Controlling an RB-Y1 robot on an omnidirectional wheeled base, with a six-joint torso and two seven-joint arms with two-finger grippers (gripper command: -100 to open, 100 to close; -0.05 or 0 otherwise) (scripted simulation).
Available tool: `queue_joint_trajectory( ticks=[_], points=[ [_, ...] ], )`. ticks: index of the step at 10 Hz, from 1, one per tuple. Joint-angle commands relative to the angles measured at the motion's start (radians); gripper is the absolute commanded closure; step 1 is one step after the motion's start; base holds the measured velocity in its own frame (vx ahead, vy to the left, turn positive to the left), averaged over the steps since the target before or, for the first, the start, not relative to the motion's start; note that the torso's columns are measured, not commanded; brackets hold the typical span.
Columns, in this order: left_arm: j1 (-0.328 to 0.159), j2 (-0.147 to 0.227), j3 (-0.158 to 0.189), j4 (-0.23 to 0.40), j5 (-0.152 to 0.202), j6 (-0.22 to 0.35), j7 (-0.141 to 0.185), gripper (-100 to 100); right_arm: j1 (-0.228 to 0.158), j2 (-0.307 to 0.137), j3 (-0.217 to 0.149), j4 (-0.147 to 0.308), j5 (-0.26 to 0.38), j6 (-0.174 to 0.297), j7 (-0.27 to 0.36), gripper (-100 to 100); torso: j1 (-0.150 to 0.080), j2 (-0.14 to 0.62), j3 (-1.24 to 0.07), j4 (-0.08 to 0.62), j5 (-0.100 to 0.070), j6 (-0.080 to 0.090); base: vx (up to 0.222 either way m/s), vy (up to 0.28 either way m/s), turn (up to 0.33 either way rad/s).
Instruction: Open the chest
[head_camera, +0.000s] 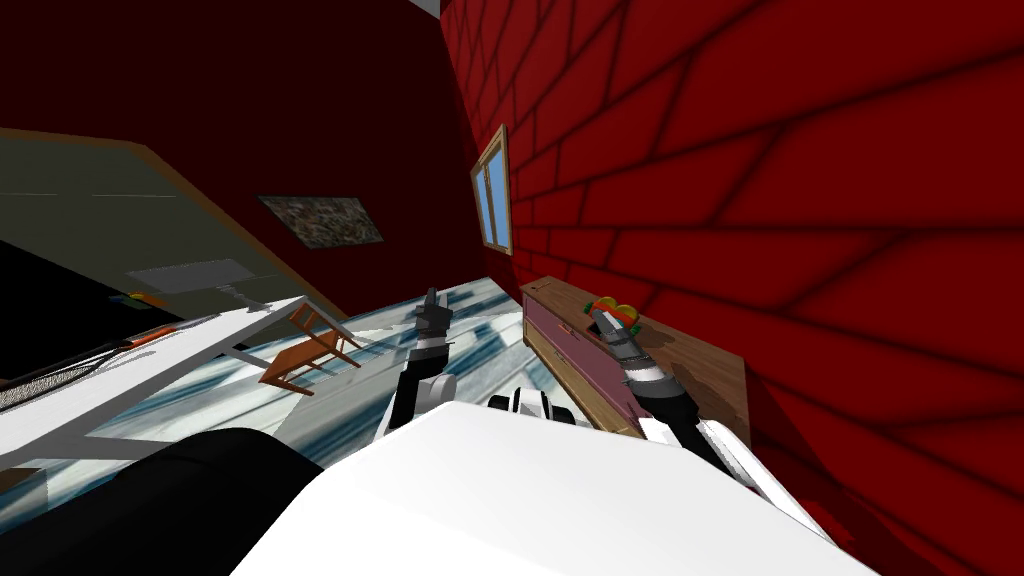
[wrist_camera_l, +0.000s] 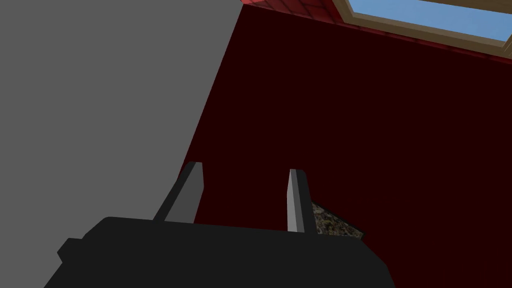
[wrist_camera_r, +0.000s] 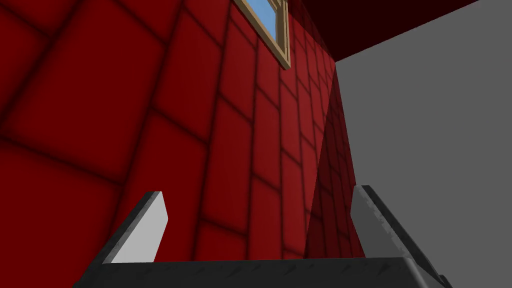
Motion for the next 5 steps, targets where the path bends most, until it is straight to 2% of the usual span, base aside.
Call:
queue_joint_trajectory(
  ticks=[1,2,3,4,5],
  points=[
    [0.000,0.000,0.000,0.000,0.000,0.000,0.000,0,0.016,-0.044,-0.008,0.027,0.072,0.027,0.018,-100,0.000,0.000,0.000,0.000,0.000,0.001,-0.013,0.036,0.094],
    [0.000,0.000,0.000,0.000,0.000,0.000,0.000,0,0.016,-0.044,-0.008,0.027,0.089,0.027,0.018,-100,0.001,0.000,0.000,0.000,0.000,0.000,-0.011,0.032,0.045],
    [0.000,0.000,0.000,0.000,0.000,0.000,0.000,0,0.022,-0.073,-0.011,0.047,0.124,0.049,0.031,-100,0.000,0.000,0.000,0.000,0.000,0.000,-0.018,0.031,0.100],
    [0.000,0.000,0.000,0.000,0.000,0.000,0.000,0,0.022,-0.073,-0.011,0.047,0.145,0.049,0.031,-100,0.000,0.000,0.000,0.000,0.000,0.000,-0.017,0.024,0.053],
    [0.000,0.000,0.000,0.000,0.000,0.000,0.000,0,0.027,-0.103,-0.013,0.068,0.177,0.071,0.044,-100,0.000,0.000,0.000,0.000,0.000,0.000,-0.021,0.038,0.106]
  ],
)
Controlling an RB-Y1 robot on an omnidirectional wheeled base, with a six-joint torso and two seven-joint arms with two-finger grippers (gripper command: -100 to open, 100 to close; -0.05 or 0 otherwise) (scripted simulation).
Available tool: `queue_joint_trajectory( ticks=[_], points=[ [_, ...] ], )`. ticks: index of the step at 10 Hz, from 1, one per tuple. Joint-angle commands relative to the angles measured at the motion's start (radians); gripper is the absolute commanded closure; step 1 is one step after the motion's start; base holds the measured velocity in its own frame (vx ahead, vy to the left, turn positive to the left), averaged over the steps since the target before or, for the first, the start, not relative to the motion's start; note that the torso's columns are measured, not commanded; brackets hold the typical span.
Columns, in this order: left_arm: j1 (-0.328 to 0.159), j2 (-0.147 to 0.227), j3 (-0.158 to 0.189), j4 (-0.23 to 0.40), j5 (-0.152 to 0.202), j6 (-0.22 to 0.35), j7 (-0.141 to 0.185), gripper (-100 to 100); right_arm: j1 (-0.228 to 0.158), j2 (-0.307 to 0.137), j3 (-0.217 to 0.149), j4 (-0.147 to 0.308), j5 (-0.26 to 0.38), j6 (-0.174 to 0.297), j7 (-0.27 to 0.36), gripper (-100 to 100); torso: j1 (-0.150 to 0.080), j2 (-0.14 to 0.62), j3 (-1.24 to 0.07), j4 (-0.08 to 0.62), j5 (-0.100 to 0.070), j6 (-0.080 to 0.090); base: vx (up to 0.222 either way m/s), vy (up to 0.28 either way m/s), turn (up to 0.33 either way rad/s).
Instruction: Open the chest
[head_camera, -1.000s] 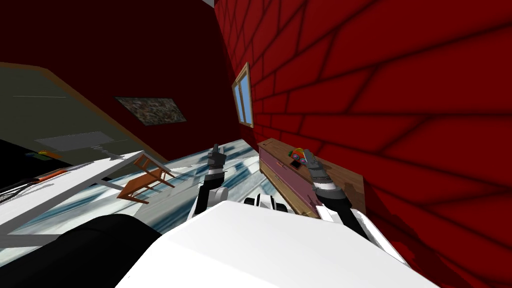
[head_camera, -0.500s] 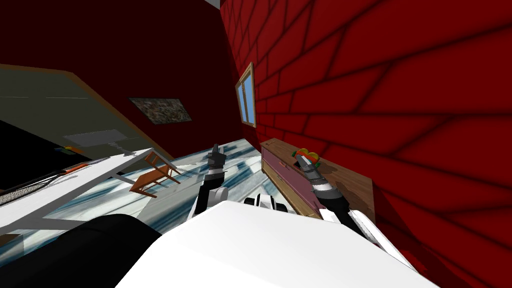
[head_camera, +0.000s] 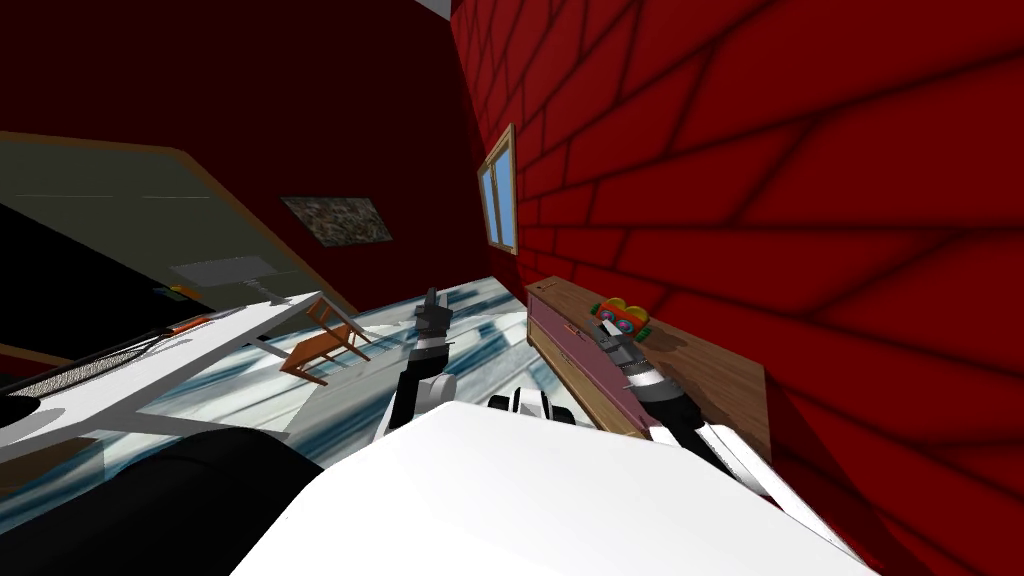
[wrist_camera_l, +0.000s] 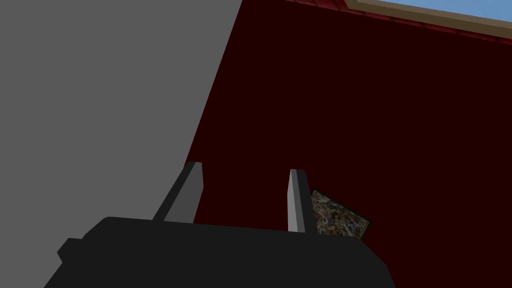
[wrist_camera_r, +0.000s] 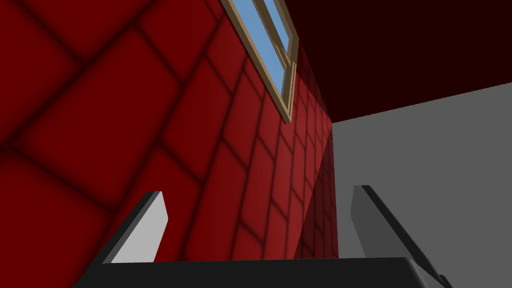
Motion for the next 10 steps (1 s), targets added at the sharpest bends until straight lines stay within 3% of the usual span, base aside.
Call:
queue_joint_trajectory(
  ticks=[1,2,3,4,5,10],
  points=[
    [0.000,0.000,0.000,0.000,0.000,0.000,0.000,0,0.010,-0.030,0.000,0.024,0.074,0.023,0.019,-100,0.001,0.000,0.000,0.000,0.000,0.000,-0.015,0.029,0.053],
    [0.000,0.000,0.000,0.000,0.000,0.000,0.000,0,0.016,-0.060,-0.002,0.045,0.108,0.045,0.032,-100,0.000,0.000,0.000,0.000,0.000,0.000,-0.008,0.033,0.106],
    [0.000,0.000,0.000,0.000,0.000,0.000,0.000,0,0.016,-0.060,-0.002,0.045,0.130,0.045,0.032,-100,0.000,-0.001,0.000,0.000,0.000,0.000,-0.007,0.028,0.052],
    [0.000,0.000,0.000,0.000,0.000,0.000,0.000,0,0.021,-0.091,-0.003,0.068,0.165,0.068,0.045,-100,0.000,-0.001,0.000,0.000,0.000,0.000,-0.013,0.035,0.110],
    [0.000,0.000,0.000,0.000,0.000,0.000,0.000,0,0.021,-0.091,-0.003,0.068,0.187,0.068,0.045,-100,0.000,0.000,0.000,0.000,0.000,0.000,-0.014,0.031,0.069],
    [0.000,0.000,0.000,0.000,0.000,0.000,0.000,0,0.035,-0.180,-0.004,0.145,0.333,0.139,0.081,-100,0.000,-0.001,0.000,0.000,0.000,0.000,-0.016,0.031,0.105]
  ],
)
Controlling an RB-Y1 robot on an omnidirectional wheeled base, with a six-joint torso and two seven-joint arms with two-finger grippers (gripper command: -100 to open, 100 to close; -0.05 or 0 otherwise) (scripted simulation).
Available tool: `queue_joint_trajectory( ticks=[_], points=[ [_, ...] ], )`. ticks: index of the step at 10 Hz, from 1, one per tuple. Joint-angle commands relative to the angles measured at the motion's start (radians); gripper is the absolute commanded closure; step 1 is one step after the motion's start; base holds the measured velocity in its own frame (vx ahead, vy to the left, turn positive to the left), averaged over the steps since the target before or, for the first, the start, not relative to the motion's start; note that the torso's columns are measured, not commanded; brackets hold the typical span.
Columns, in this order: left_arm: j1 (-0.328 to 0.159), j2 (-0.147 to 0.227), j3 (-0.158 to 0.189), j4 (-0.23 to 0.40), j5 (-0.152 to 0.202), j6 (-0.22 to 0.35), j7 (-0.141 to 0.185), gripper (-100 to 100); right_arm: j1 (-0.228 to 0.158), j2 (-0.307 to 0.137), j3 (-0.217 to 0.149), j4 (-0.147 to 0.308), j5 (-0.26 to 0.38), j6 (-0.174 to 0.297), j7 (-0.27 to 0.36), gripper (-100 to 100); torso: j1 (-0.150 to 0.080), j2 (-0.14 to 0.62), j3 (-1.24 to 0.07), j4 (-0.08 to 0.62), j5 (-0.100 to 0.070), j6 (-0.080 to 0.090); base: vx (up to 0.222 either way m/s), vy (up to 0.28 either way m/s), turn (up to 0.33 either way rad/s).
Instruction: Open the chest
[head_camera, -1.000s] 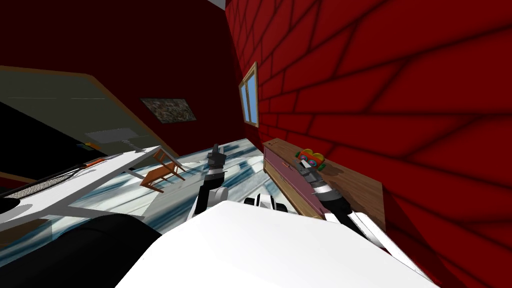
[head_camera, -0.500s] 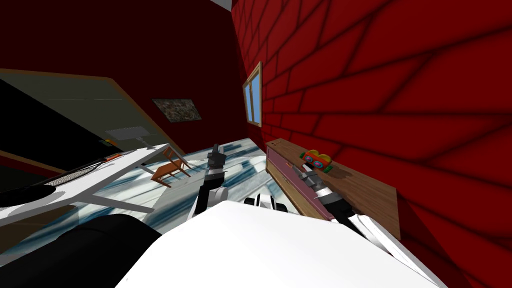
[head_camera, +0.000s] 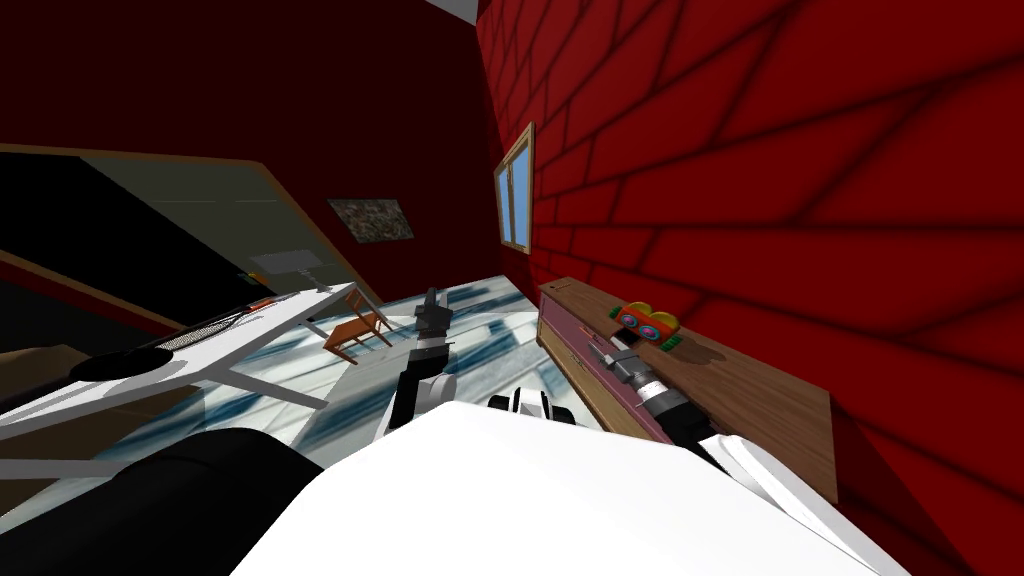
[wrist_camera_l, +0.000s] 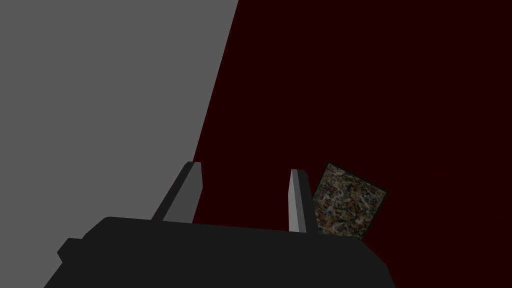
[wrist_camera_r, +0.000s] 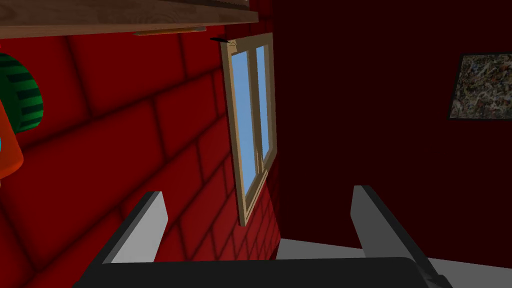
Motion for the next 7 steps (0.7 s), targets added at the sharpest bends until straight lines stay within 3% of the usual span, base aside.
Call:
queue_joint_trajectory(
  ticks=[1,6,7],
  points=[
    [0.000,0.000,0.000,0.000,0.000,0.000,0.000,0,0.000,-0.035,0.002,0.032,0.071,0.032,0.012,-100,0.000,0.000,0.000,0.000,0.000,-0.001,-0.009,0.027,0.081],
    [0.000,0.000,0.000,0.000,0.000,0.000,0.000,0,0.010,-0.118,0.007,0.120,0.215,0.104,0.045,-100,0.000,0.000,0.000,0.000,0.000,0.000,-0.014,0.030,0.129],
    [0.000,0.000,0.000,0.000,0.000,0.000,0.000,0,0.010,-0.118,0.007,0.120,0.228,0.104,0.045,-100,0.000,0.000,0.000,0.000,0.000,-0.001,-0.010,0.028,0.074]
  ],
)
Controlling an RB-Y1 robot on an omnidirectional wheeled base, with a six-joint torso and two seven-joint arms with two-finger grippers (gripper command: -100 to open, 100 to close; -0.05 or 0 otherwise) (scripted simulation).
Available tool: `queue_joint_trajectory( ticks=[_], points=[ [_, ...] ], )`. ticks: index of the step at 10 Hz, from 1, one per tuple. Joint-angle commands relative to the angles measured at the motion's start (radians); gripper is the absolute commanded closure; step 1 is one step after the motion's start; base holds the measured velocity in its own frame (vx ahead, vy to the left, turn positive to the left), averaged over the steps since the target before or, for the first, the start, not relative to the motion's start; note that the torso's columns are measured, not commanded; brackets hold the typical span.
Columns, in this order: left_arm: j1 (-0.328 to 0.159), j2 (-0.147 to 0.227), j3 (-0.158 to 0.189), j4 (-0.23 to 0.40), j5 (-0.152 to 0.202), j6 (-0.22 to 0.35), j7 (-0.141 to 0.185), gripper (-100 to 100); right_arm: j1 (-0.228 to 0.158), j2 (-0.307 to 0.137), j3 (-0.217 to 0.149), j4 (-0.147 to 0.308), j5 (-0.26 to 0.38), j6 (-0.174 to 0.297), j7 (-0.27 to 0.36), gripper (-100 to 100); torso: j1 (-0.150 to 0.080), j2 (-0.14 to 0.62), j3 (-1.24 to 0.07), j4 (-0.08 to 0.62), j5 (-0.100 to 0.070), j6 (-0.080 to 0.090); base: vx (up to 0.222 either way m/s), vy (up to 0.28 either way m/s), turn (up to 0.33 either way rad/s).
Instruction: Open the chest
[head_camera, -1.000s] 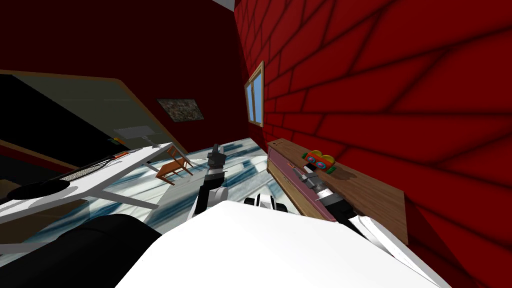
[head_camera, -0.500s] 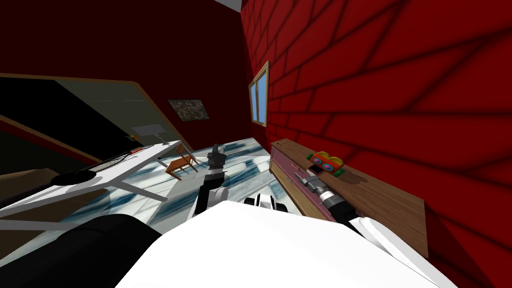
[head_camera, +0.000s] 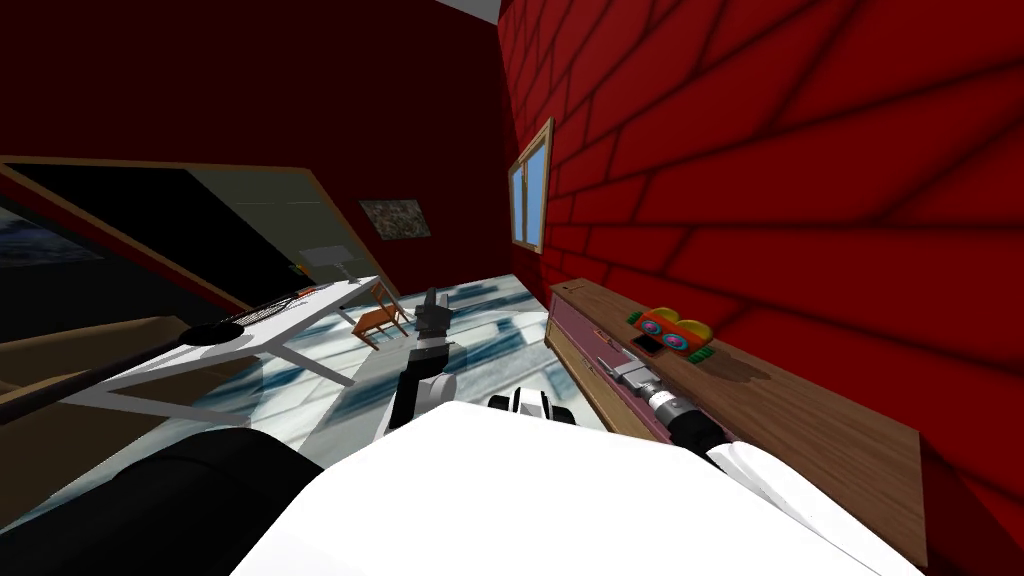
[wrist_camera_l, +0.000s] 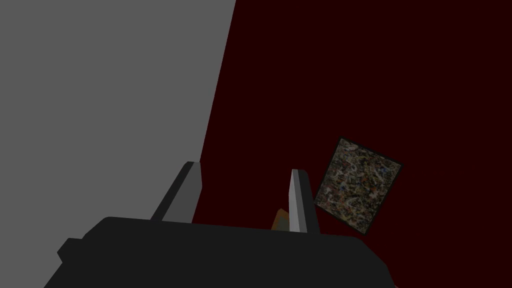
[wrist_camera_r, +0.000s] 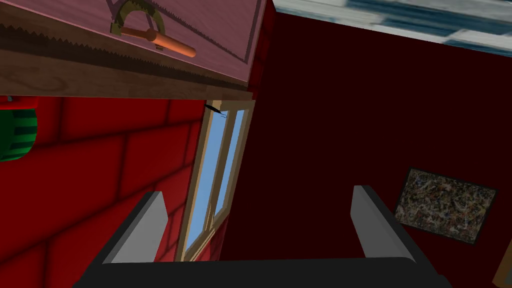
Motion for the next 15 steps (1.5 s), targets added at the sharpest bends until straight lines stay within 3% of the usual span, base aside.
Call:
queue_joint_trajectory(
  ticks=[1,4,6,9,14,15],
  points=[
    [0.000,0.000,0.000,0.000,0.000,0.000,0.000,0,0.005,-0.050,0.001,0.043,0.070,0.040,0.010,-100,0.000,0.000,0.000,0.000,0.000,0.001,-0.009,0.038,0.156],
    [0.000,0.000,0.000,0.000,0.000,0.000,0.000,0,0.006,-0.076,0.005,0.075,0.127,0.064,0.019,-100,0.000,0.000,0.000,0.000,0.000,0.000,-0.009,0.026,0.121],
    [0.000,0.000,0.000,0.000,0.000,0.000,0.000,0,0.008,-0.126,0.014,0.141,0.196,0.112,0.037,-100,0.000,0.000,0.000,0.000,0.000,0.000,-0.017,0.035,0.231],
    [0.000,0.000,0.000,0.000,0.000,0.000,0.000,0,0.008,-0.150,0.019,0.175,0.260,0.135,0.046,-100,0.000,0.000,0.000,0.000,0.000,0.000,-0.009,0.029,0.107],
    [0.000,0.000,0.000,0.000,0.000,0.000,0.000,0,0.009,-0.240,0.040,0.302,0.402,0.221,0.075,-100,0.000,0.000,0.000,0.000,0.000,0.000,-0.010,0.029,0.196],
    [0.000,0.000,0.000,0.000,0.000,0.000,0.000,0,0.009,-0.240,0.040,0.302,0.414,0.221,0.075,-100,0.001,0.000,0.000,0.000,0.000,0.000,-0.004,0.023,0.091]
  ],
)
